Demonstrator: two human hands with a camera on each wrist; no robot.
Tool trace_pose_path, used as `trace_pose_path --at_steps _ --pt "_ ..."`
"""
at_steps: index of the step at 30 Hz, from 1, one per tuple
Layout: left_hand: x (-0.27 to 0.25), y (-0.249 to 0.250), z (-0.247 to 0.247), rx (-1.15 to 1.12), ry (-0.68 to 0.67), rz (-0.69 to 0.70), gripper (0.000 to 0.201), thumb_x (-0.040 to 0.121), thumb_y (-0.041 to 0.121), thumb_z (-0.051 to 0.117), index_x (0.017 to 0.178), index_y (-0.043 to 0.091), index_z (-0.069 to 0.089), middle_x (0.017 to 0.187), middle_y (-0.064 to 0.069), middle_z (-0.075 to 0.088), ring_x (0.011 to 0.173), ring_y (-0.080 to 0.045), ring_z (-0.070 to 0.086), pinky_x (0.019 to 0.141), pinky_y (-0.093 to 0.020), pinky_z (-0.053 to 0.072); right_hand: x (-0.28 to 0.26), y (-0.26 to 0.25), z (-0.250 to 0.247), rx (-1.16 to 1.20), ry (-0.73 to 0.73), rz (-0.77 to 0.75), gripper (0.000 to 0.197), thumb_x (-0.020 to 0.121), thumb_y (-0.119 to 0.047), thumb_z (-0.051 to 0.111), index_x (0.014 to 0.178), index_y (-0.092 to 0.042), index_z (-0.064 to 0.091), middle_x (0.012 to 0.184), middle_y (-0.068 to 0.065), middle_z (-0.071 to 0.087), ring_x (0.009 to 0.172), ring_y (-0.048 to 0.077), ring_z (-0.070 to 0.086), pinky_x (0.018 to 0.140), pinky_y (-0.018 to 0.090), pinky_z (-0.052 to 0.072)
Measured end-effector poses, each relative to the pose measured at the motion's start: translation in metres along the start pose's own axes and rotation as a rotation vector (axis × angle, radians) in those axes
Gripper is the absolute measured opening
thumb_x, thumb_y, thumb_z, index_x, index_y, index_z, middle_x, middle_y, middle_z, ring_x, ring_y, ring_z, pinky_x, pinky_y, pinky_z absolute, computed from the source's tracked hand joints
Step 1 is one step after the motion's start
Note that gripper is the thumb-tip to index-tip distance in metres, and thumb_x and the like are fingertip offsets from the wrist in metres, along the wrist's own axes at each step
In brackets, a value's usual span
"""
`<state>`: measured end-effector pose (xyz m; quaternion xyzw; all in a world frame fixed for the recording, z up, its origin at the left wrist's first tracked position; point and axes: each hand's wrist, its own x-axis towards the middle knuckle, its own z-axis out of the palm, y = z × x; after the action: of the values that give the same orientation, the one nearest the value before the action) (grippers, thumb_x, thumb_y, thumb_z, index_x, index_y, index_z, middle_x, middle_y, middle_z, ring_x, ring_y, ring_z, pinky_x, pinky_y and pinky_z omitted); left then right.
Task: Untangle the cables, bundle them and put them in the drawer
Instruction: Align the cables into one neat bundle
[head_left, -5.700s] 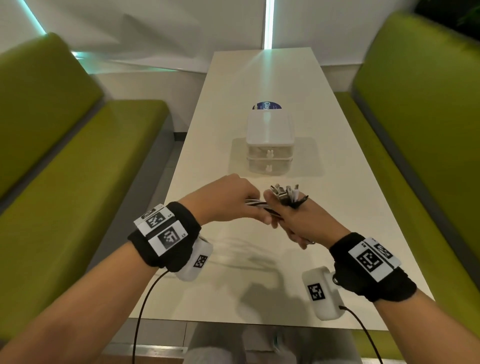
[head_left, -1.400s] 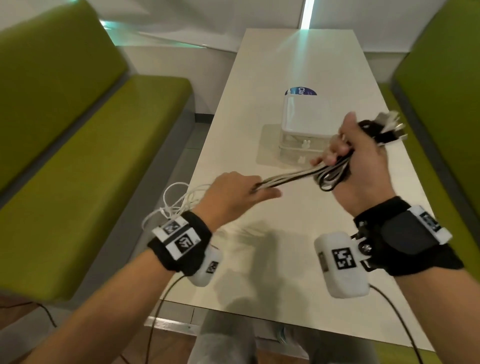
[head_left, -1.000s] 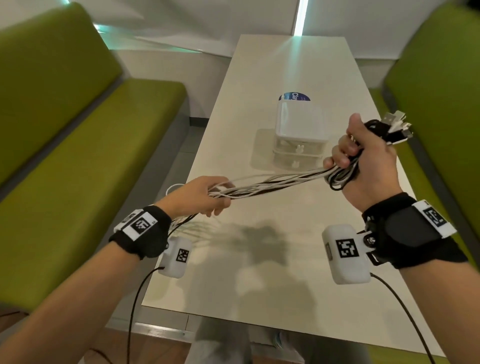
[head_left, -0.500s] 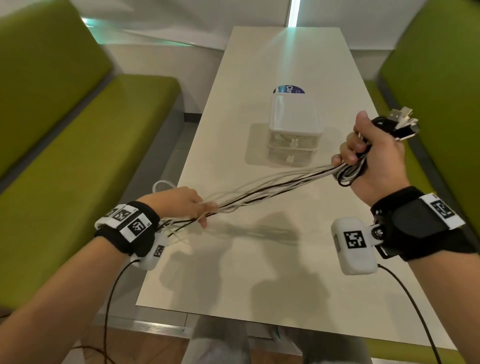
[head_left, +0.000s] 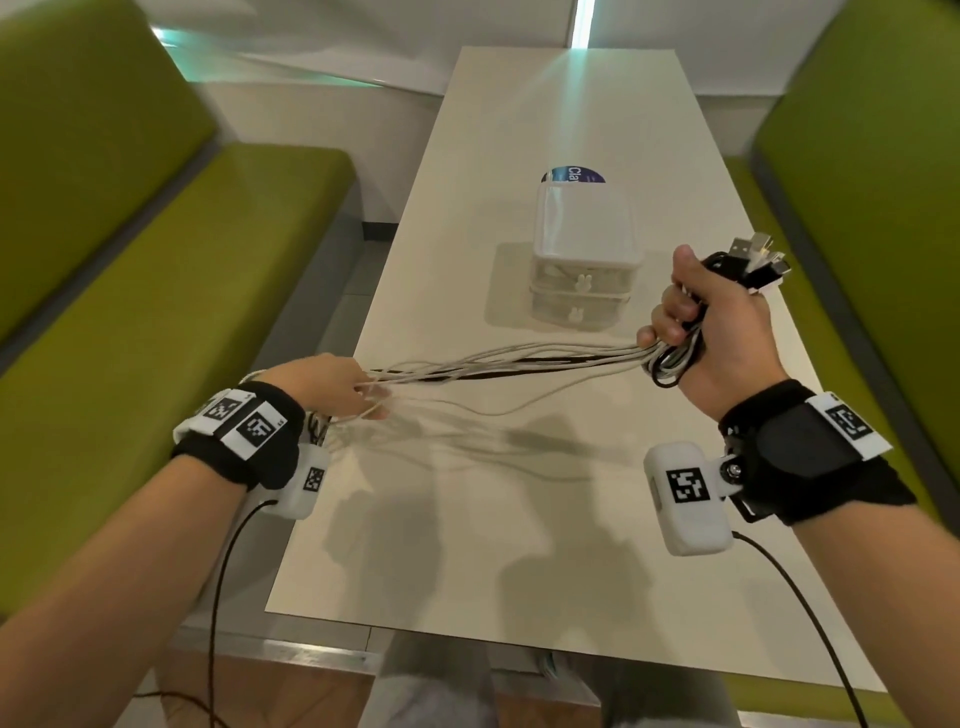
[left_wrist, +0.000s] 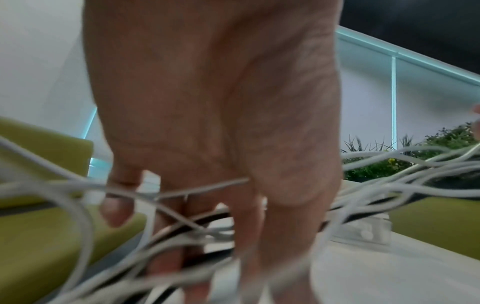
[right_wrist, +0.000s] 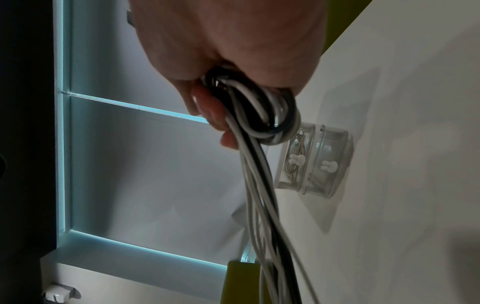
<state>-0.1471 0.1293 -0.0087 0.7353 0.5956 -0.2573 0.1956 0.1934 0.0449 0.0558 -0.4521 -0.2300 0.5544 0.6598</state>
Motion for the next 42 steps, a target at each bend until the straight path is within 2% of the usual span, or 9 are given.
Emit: trace_pose_path --at_steps 3,7,10,14,19,25,33,37,42 --pt "0.002 -0.008 -0.003 0.202 -0.078 -0.154 0.056 0.076 0.071 0.057 0.113 0.029 0.062 0.109 0.003 0.059 0.114 -0.027 0.049 0.102 -0.048 0.037 0.001 -0.001 0.000 0.008 0.009 -0.002 0.030 0.093 -0.025 0.063 0.068 -0.016 0.048 0.053 -0.003 0.031 0.042 0.014 0.031 0.049 0.027 0.042" --pt "0.001 -0.009 -0.009 0.223 -0.169 -0.194 0.054 0.092 0.054 0.051 0.127 0.014 0.059 0.115 -0.004 0.063 0.107 -0.024 0.058 0.098 -0.035 0.047 0.001 -0.003 0.002 0.000 0.002 -0.009 0.030 0.093 -0.024 0.063 0.069 -0.015 0.048 0.053 -0.003 0.031 0.042 0.014 0.032 0.049 0.027 0.042" --pt "0.002 -0.010 -0.005 0.173 -0.186 -0.290 0.069 0.095 0.063 0.034 0.141 0.013 0.045 0.143 -0.008 0.050 0.128 -0.027 0.050 0.105 -0.035 0.040 0.000 0.000 0.002 -0.005 -0.011 -0.008 0.029 0.093 -0.024 0.063 0.071 -0.014 0.048 0.053 -0.002 0.031 0.041 0.015 0.032 0.048 0.029 0.043" --pt "0.004 -0.028 -0.003 0.049 -0.128 -0.386 0.083 0.088 0.073 0.038 0.146 0.014 0.040 0.149 -0.009 0.043 0.133 -0.028 0.045 0.107 -0.038 0.038 -0.002 0.007 0.003 0.005 -0.024 0.017 0.026 0.093 -0.024 0.064 0.073 -0.014 0.049 0.052 -0.002 0.033 0.041 0.014 0.033 0.048 0.030 0.043" --pt "0.005 -0.064 -0.001 0.046 -0.183 -0.391 0.085 0.073 0.081 0.051 0.128 0.015 0.059 0.125 -0.005 0.062 0.110 -0.025 0.059 0.094 -0.036 0.047 0.000 0.009 0.002 -0.010 -0.024 0.010 0.026 0.093 -0.024 0.064 0.073 -0.014 0.050 0.052 -0.002 0.033 0.041 0.014 0.033 0.048 0.030 0.043" --pt "0.007 -0.066 0.018 -0.020 -0.349 -0.417 0.076 0.077 0.050 0.074 0.141 0.020 0.046 0.144 -0.006 0.049 0.128 -0.026 0.050 0.100 -0.035 0.041 0.001 0.010 0.000 -0.010 -0.026 0.012 0.027 0.092 -0.024 0.064 0.072 -0.014 0.049 0.052 -0.002 0.033 0.041 0.014 0.034 0.048 0.029 0.042" --pt "0.034 -0.092 0.038 -0.142 -0.024 -0.436 0.040 0.074 0.041 0.079 0.100 0.011 0.071 0.103 -0.008 0.070 0.093 -0.025 0.063 0.088 -0.034 0.050 -0.001 0.020 0.000 -0.019 -0.028 0.036 0.036 0.092 -0.020 0.064 0.061 -0.015 0.047 0.052 0.000 0.032 0.040 0.016 0.032 0.049 0.031 0.042" --pt "0.039 -0.090 0.036 -0.143 0.130 -0.539 0.036 0.065 0.045 0.083 0.077 0.014 0.067 0.077 -0.007 0.067 0.073 -0.025 0.065 0.074 -0.035 0.058 -0.001 0.021 0.007 -0.030 -0.038 0.035 0.031 0.093 -0.022 0.064 0.066 -0.014 0.050 0.052 0.000 0.032 0.041 0.016 0.032 0.048 0.031 0.042" --pt "0.048 -0.078 0.027 -0.152 0.187 -0.529 0.039 0.072 0.038 0.080 0.094 0.008 0.068 0.085 -0.009 0.065 0.078 -0.026 0.063 0.072 -0.035 0.053 0.003 0.015 0.012 -0.060 -0.048 -0.008 0.031 0.093 -0.022 0.064 0.068 -0.014 0.048 0.052 0.000 0.033 0.041 0.015 0.032 0.048 0.030 0.043"
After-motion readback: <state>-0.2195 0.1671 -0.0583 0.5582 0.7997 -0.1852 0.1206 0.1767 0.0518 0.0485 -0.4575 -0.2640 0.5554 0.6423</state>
